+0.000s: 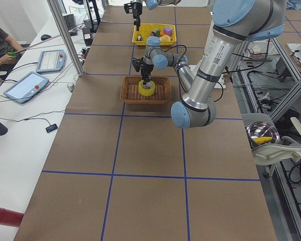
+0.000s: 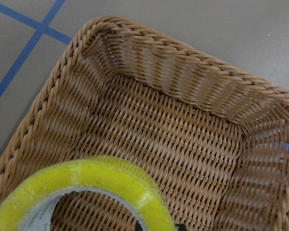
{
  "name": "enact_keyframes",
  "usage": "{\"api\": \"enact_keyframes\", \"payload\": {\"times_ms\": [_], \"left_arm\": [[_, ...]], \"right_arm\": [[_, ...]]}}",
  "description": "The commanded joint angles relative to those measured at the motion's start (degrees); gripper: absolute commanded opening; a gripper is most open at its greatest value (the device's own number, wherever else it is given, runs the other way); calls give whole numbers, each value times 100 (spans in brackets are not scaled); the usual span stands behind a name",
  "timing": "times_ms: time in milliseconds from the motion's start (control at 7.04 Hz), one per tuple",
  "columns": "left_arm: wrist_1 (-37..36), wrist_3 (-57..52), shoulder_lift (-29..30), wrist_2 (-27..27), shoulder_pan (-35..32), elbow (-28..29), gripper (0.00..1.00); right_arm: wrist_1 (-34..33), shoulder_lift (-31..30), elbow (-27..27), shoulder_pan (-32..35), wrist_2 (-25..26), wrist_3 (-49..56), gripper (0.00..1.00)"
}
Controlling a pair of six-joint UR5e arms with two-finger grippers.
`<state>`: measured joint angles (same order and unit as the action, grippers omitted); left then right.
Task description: Move tape to another basket
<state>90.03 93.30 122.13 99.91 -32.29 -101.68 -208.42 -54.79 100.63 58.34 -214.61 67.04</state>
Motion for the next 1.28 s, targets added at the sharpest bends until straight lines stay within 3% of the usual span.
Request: {"api": "enact_keyframes", "payload": {"times_ms": [0,284,568,852,994,1136], "left_arm": [[190,-5,39,45,38,236,5],[190,-5,39,72,38,236,13],[199,-5,39,72,38,280,42],[199,-40,48,72,47,272,82],[199,-57,39,72,47,263,98],[199,-144,39,72,38,202,98]], "right_arm": [[666,30,61,20,42,-1396,99],[1196,38,27,29,42,-2296,99],[2371,-58,9,151,77,-3719,99],[2760,-41,-43,169,138,-4117,99],[3355,-58,-87,265,382,-4468,99],[4013,-41,-166,370,915,-4794,99]]}}
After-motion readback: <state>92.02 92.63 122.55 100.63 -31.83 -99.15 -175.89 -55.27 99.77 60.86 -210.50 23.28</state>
